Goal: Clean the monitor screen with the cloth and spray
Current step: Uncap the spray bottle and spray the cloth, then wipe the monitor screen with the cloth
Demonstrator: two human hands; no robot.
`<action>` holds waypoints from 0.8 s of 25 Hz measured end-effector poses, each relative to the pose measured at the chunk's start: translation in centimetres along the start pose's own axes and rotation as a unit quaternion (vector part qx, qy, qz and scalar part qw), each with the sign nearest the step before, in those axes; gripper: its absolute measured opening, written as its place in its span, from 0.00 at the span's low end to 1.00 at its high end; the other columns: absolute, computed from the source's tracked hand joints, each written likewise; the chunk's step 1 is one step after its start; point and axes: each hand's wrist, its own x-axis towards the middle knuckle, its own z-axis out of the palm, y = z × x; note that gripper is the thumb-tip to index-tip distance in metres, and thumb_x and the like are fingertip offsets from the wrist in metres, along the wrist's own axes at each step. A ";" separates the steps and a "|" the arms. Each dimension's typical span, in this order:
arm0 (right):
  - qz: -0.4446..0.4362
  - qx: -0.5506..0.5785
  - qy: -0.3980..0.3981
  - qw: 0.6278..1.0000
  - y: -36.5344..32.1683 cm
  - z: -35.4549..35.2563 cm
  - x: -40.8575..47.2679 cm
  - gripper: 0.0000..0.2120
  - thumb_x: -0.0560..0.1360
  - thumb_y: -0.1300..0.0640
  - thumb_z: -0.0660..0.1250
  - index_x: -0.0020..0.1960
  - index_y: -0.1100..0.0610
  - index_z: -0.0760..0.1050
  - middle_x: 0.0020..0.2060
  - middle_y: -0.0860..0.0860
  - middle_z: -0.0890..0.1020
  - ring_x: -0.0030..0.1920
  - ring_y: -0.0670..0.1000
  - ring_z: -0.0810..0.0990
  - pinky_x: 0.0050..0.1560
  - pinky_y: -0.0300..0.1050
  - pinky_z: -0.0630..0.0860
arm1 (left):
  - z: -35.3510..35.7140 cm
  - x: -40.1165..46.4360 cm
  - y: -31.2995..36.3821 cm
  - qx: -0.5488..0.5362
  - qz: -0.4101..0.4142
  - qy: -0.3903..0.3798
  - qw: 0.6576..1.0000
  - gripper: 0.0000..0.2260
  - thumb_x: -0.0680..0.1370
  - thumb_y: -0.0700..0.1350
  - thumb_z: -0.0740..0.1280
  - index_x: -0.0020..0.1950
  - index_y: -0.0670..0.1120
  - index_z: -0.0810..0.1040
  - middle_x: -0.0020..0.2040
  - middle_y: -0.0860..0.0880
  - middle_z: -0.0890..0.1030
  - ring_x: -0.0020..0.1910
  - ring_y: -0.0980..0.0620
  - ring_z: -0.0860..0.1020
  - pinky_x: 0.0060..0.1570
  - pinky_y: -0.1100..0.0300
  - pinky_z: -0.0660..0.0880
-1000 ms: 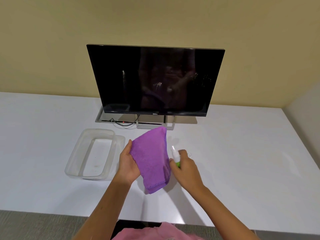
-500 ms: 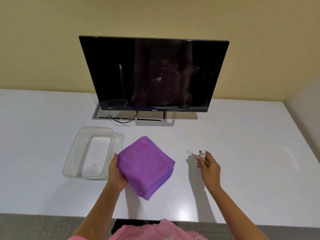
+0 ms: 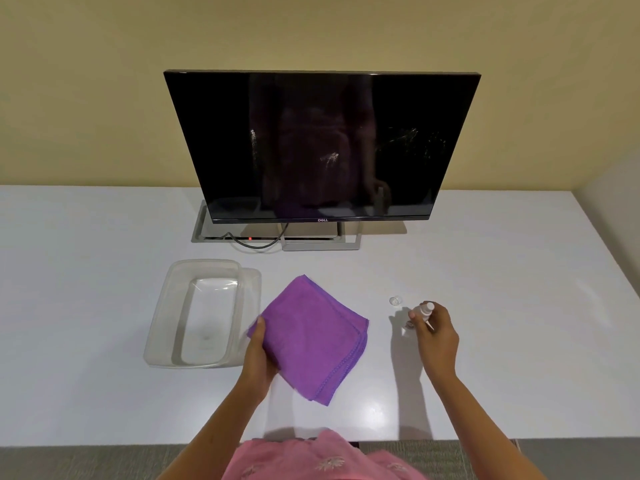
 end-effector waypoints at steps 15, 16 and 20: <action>-0.267 -0.101 -0.169 0.943 -17.5 5.6 -3.9 0.15 0.77 0.44 0.63 0.61 0.47 0.74 0.61 0.41 0.75 0.66 0.42 0.66 0.65 0.41 0.63 | 5.8 -3.3 11.6 0.302 0.016 -0.232 0.925 0.16 0.71 0.67 0.62 0.52 0.63 0.81 0.51 0.54 0.84 0.53 0.53 0.82 0.46 0.59 0.79; -0.246 -0.121 -0.222 0.936 -18.8 6.1 -3.8 0.16 0.77 0.43 0.62 0.63 0.46 0.73 0.63 0.40 0.73 0.69 0.44 0.63 0.68 0.45 0.60 | 6.1 -3.6 12.6 0.332 0.020 -0.240 0.912 0.17 0.70 0.69 0.62 0.51 0.63 0.81 0.51 0.53 0.84 0.52 0.53 0.82 0.49 0.58 0.79; -0.219 -0.183 -0.332 0.899 -22.4 6.8 -3.5 0.12 0.78 0.44 0.61 0.58 0.45 0.77 0.57 0.42 0.78 0.61 0.44 0.71 0.63 0.46 0.65 | 6.9 -4.1 16.3 0.370 0.036 -0.254 0.893 0.18 0.71 0.67 0.62 0.49 0.58 0.83 0.49 0.52 0.85 0.50 0.53 0.83 0.48 0.60 0.77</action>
